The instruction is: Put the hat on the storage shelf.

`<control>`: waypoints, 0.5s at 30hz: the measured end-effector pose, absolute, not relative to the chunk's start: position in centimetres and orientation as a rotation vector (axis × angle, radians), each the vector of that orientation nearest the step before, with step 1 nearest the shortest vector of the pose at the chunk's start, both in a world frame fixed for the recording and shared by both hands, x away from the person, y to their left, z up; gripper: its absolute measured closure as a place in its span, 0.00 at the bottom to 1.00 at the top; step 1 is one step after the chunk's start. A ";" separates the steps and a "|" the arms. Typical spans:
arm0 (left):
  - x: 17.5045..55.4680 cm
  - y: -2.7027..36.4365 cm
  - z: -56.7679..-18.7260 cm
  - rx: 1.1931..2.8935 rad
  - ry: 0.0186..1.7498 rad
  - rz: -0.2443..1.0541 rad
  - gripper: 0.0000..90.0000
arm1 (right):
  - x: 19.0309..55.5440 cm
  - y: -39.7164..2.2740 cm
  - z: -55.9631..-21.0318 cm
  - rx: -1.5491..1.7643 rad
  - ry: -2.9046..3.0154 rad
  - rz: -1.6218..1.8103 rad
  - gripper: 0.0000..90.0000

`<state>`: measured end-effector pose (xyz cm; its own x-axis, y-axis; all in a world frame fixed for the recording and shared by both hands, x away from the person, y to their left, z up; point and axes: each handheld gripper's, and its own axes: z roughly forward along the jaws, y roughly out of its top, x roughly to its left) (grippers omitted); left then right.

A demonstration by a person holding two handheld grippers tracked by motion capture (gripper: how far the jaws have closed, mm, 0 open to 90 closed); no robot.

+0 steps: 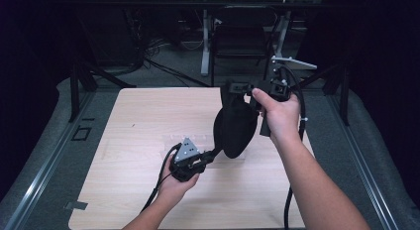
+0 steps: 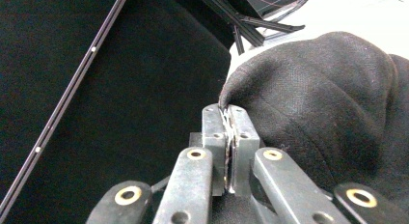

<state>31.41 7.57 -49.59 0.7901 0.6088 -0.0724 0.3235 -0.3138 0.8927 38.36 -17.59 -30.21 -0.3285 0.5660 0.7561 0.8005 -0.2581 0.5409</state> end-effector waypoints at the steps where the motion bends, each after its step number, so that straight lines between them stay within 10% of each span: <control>1: 31.4 7.6 -49.7 1.916 0.707 0.332 0.90 | 38.4 -17.6 -30.2 -1.678 -1.766 -1.625 0.98; 15: 31.6 8.4 -50.5 1.898 0.729 0.319 0.91 | 39.0 -16.0 -30.8 -1.652 -1.782 -1.600 0.98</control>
<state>31.58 8.41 -50.55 0.7804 0.6167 -0.1027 0.3426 -0.2845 0.8954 38.96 -16.04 -30.79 -0.3371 0.5595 0.7572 0.8128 -0.2330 0.5339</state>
